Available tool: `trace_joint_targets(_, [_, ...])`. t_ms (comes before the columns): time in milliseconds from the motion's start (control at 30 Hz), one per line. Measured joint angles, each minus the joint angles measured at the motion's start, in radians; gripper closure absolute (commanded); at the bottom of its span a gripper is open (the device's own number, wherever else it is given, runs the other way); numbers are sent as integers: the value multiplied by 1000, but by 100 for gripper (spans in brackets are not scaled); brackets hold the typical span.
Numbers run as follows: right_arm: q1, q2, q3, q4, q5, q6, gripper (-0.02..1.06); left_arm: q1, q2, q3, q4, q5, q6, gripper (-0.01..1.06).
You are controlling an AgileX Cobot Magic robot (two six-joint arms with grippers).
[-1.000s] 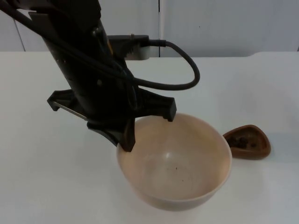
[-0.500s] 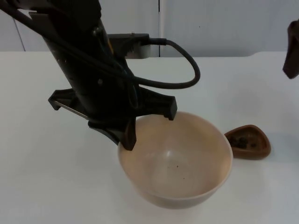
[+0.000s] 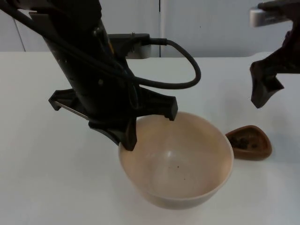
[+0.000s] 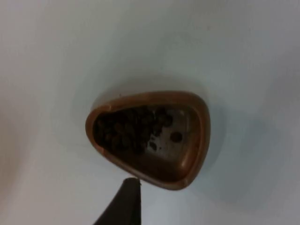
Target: Pick up the bowl with the left hand and pour the coffee beans from the cup into the bowl with the right hand.
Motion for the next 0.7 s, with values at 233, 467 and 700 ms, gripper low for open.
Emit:
trace_joint_targets(233, [0,42,0,-37,-45,40,9,0,0,0,-1,0,2,105])
trace_joint_targets(467, [0,115,0,-51,-108,47,12,0,0,0,-2,0,2,105])
trace_joint_targets(700, [0,182,0,-63,-144,56,17,0,0,0,-2,0,2,105])
